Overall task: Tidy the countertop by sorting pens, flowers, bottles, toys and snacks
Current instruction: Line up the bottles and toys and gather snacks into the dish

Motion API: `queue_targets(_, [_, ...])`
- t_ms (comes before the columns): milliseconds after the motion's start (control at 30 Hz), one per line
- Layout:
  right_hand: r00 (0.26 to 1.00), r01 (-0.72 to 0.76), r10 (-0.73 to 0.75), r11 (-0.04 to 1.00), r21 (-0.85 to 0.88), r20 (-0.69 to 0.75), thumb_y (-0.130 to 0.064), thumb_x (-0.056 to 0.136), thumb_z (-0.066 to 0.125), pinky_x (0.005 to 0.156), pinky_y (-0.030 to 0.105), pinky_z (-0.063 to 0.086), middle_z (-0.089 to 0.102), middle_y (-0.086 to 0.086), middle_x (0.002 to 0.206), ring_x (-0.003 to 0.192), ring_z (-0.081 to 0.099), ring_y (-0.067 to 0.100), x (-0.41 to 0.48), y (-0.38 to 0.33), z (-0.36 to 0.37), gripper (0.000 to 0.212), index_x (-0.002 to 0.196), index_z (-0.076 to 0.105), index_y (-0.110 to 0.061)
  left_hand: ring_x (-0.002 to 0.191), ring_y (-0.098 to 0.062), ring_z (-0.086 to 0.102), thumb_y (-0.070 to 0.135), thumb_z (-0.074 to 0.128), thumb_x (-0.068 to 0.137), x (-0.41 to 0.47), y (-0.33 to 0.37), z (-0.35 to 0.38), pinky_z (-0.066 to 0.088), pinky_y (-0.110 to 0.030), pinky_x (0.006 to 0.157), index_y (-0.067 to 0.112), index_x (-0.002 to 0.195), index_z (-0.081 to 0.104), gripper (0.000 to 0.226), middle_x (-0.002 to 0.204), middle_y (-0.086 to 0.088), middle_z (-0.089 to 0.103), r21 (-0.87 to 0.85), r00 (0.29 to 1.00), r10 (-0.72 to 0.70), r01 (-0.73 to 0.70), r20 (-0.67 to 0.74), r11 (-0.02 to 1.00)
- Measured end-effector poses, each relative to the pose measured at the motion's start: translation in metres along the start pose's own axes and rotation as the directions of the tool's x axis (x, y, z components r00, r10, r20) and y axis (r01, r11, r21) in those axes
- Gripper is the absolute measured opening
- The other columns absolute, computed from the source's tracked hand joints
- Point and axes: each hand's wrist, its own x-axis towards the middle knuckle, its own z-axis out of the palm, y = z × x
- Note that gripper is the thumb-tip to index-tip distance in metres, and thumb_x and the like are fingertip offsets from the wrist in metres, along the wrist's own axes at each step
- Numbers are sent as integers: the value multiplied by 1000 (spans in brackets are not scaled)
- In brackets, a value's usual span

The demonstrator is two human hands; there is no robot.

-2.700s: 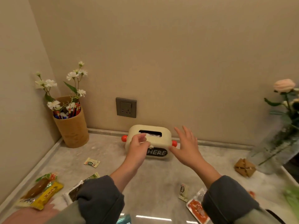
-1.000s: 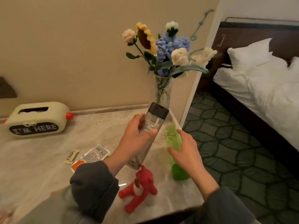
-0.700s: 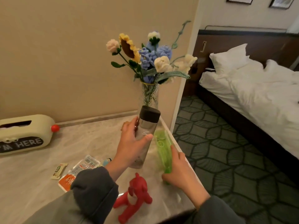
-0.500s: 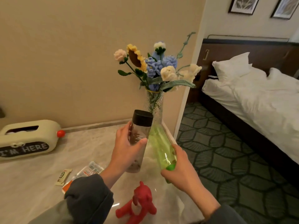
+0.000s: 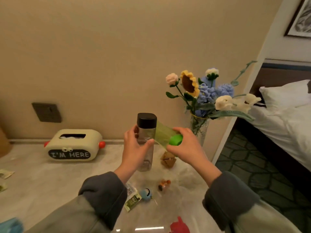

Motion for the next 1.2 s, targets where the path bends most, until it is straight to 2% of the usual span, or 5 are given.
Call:
queue_targets(167, [993,43,-49,998,-52,-108,-46,71,73,74,32,48,56,-7,105,94,56,16,49,-20,1,56,119,51,-27,114,-12,44,27,75,81,35,-9,-9,39,-28,100,22,141,33,74,127,2,35,47,999,21,-19,-24,999])
queue_targets(433, [999,10,-20,953,-302,-28,-68,74,63,69,33,52,63,-1,107,93,60,21,104,-20,12,63,119,55,-25,114,-9,44,27,75,81,63,-28,3,43,-34,102,19,144,31,77,128,5,35,71,997,-29,25,66,997])
queue_targets(633, [1000,2,7,938,-346,23,-72,71,62,70,32,47,56,3,117,99,58,23,127,-9,33,71,122,50,-24,115,-11,45,27,76,79,79,-45,13,44,-35,101,19,141,32,76,123,7,34,88,995,-62,55,81,995])
queue_targets(867, [985,26,7,983,-184,174,-43,69,82,90,38,51,54,2,131,114,55,21,145,-3,37,82,137,42,-22,115,-9,45,26,77,79,93,-65,18,45,-38,102,20,140,33,75,128,6,37,93,991,-85,75,104,993])
queue_targets(1200, [953,168,-72,933,-317,295,-20,76,77,102,34,41,41,7,140,127,46,25,149,11,18,83,147,35,-20,113,-10,46,24,80,76,102,-66,45,47,-43,100,20,135,37,73,121,9,37,104,984,-57,40,169,994])
